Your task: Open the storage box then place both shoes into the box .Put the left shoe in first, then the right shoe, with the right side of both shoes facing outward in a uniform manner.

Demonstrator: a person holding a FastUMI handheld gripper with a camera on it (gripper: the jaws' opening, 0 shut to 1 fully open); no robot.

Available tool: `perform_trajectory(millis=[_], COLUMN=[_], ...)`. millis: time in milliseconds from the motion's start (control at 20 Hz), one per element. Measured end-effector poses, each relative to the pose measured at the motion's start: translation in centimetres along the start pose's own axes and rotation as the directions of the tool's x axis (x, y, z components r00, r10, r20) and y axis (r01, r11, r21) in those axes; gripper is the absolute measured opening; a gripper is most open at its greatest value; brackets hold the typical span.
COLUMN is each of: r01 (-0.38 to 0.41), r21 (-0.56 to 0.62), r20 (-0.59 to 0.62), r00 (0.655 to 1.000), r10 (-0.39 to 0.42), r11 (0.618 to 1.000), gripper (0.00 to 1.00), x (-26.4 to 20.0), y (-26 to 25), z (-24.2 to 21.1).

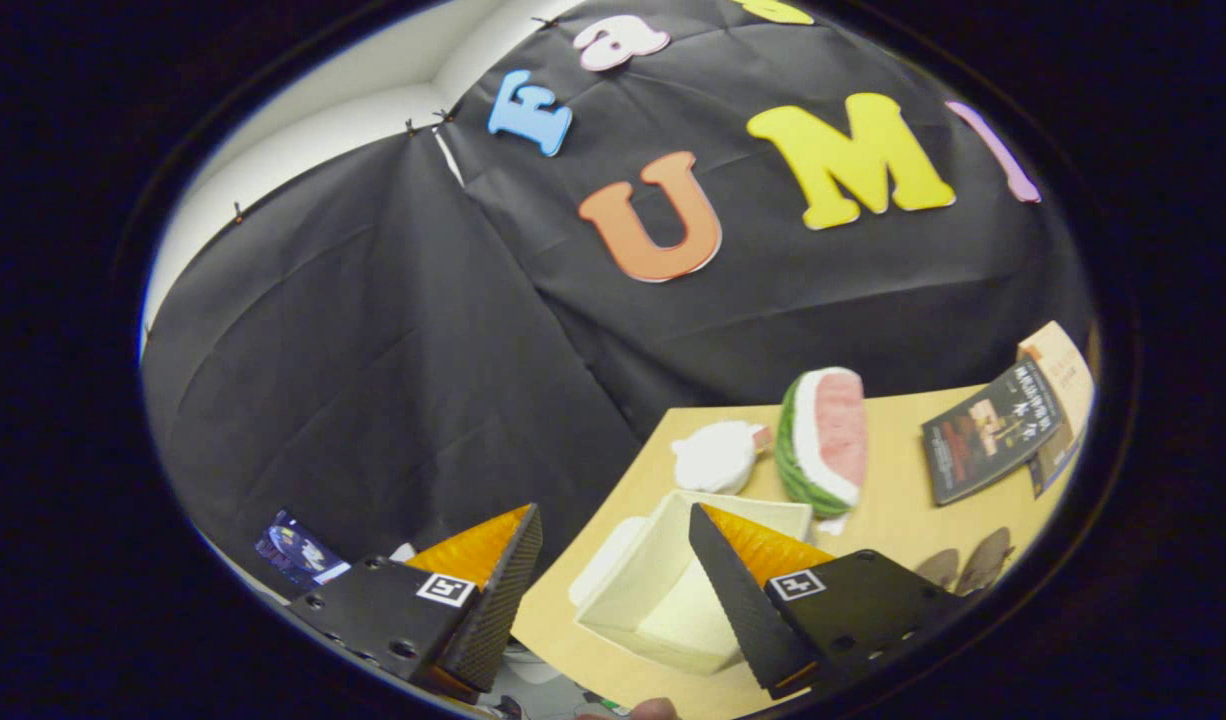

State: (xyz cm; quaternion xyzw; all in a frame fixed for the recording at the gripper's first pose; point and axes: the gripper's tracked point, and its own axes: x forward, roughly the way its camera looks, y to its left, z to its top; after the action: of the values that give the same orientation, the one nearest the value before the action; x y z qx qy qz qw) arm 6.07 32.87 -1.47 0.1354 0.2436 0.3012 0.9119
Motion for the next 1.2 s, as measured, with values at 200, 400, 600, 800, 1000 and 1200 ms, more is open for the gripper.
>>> perform_trajectory(millis=[200, 400, 600, 800, 1000, 1200], r01=[0.176, 0.382, 0.487, 0.536, 0.547, 0.562], r21=[0.027, -0.006, -0.106, -0.168, -0.142, -0.122], r20=[0.026, 0.020, -0.009, -0.068, -0.145, -0.168], r00=[0.984, 0.924, 0.871, 0.831, 0.813, 0.800], r10=[-0.177, -0.381, -0.491, -0.552, -0.564, -0.575], r11=[0.984, 0.924, 0.867, 0.827, 0.825, 0.818], gripper=[0.91, 0.91, 0.91, 0.91, 0.91, 0.86], x=[-5.7, -8.8, -8.6, -7.5, -5.8, -4.6], y=[-9.6, -18.0, -23.1, -26.5, -28.7, -30.9], z=[-1.4, -6.0, -11.8, -17.7, -21.6, -22.7])
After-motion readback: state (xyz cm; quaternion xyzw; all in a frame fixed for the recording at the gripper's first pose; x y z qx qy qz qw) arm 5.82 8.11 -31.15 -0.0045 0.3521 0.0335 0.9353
